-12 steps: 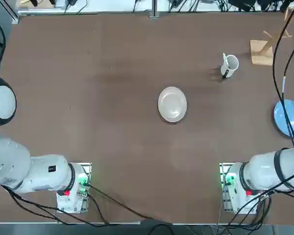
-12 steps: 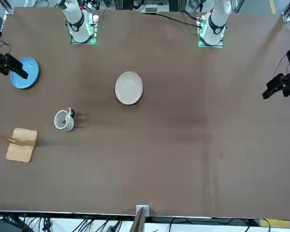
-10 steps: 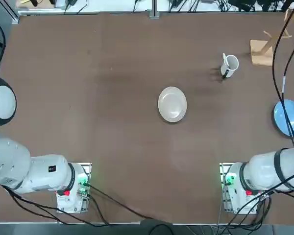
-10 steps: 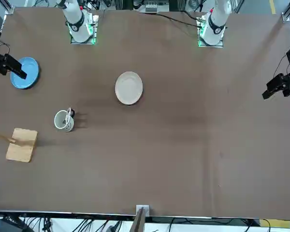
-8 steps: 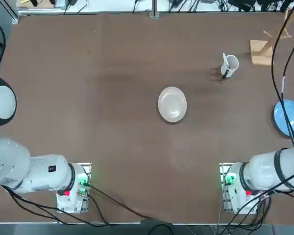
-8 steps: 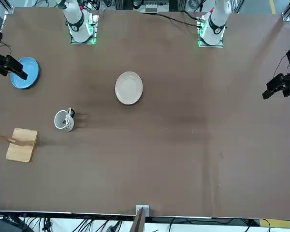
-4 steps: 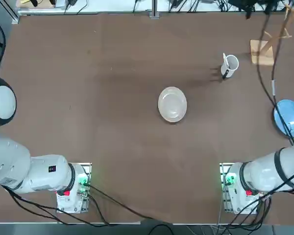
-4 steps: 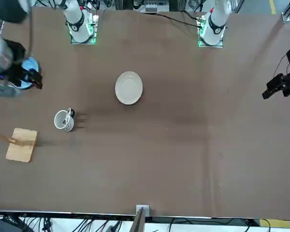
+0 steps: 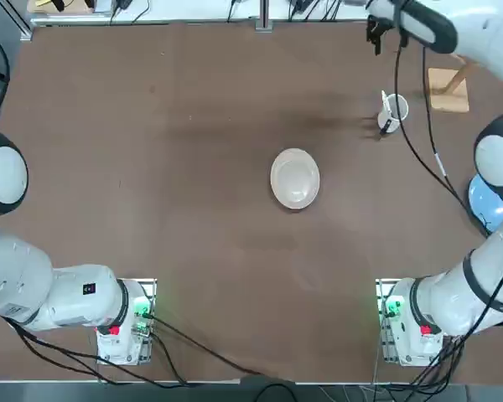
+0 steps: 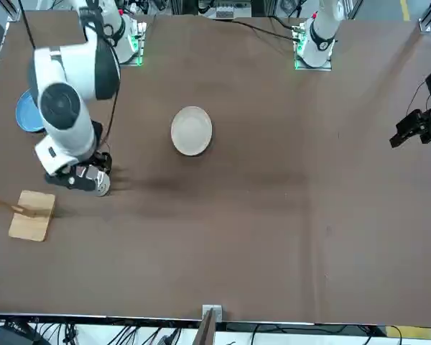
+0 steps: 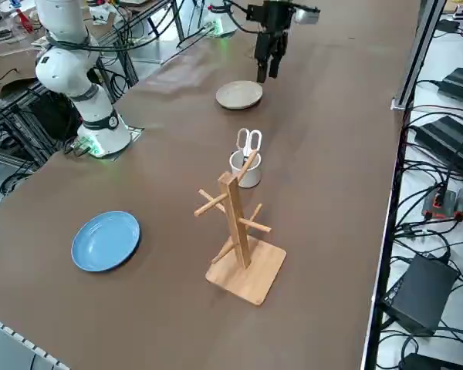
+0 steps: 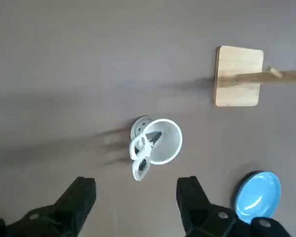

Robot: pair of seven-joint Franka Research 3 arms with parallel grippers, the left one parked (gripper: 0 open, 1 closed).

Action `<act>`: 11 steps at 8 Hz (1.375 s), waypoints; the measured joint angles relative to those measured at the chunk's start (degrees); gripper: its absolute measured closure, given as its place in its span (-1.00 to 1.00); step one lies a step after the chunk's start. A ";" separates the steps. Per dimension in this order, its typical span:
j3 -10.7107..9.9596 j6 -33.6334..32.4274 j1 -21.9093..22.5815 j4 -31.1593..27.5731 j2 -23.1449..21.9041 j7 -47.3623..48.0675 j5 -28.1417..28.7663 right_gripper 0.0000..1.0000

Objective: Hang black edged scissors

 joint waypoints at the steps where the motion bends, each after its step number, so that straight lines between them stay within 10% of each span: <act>1: 0.00 0.47 0.60 -0.08 1.91 2.11 -1.12 -1.00; 5: -0.06 3.00 2.82 -5.20 8.13 4.54 -5.23 -1.00; 11: -1.42 3.54 2.62 -12.64 5.99 4.56 -7.11 -0.86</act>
